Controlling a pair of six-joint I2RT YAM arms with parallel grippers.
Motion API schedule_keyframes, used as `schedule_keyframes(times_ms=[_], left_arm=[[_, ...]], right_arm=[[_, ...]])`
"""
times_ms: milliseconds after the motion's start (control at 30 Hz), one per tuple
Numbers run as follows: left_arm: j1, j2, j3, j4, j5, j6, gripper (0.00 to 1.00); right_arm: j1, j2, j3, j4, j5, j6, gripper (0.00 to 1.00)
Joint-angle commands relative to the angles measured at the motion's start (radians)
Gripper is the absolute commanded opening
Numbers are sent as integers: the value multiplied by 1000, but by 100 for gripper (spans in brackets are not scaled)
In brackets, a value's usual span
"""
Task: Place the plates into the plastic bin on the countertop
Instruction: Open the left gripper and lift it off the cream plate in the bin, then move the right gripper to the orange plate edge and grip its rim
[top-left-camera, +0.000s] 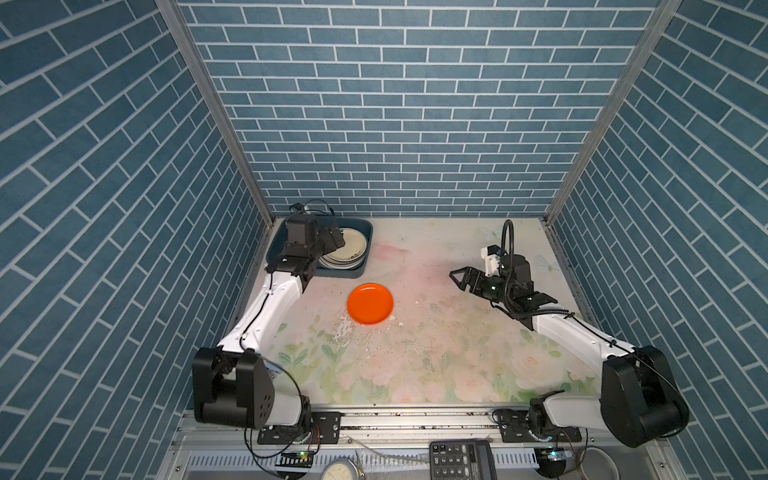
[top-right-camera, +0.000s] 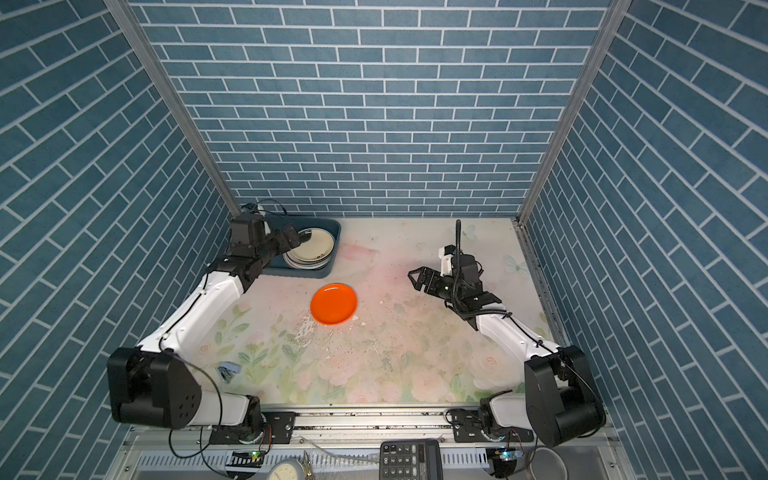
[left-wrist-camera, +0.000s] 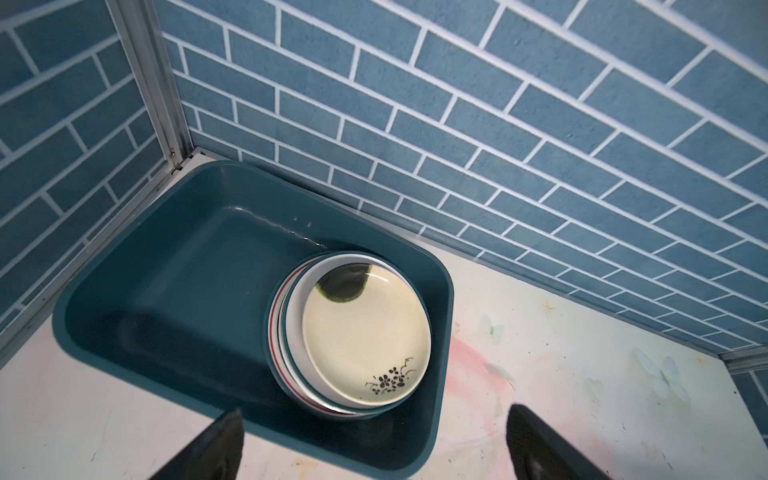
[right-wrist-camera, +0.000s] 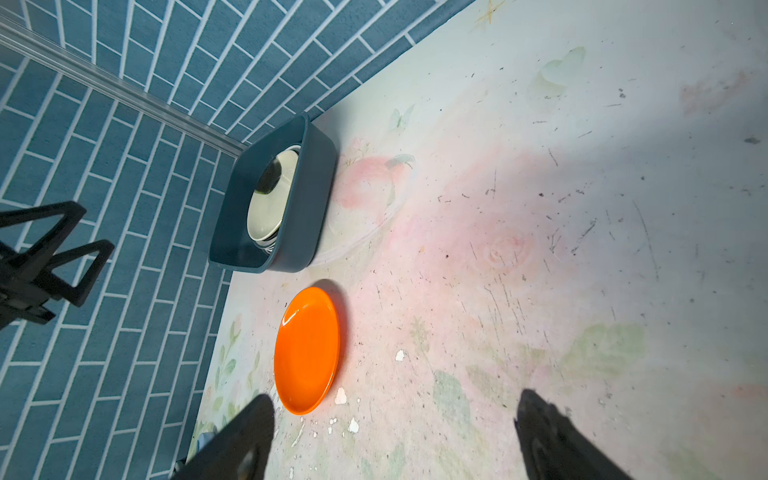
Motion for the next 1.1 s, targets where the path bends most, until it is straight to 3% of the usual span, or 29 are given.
schedule_keyframes(times_ms=[0, 300, 667, 1067], left_arm=[[-5, -72, -94, 14, -19, -32, 100], [-6, -220, -254, -1, 33, -71, 99], [-5, -269, -372, 37, 153, -129, 100], [-4, -327, -410, 18, 189, -120, 99]], right_arm=[[-2, 11, 8, 43, -26, 46, 90], [60, 114, -12, 198, -80, 149, 86], [222, 286, 64, 228, -30, 146, 84], [337, 585, 230, 322, -107, 213, 64]])
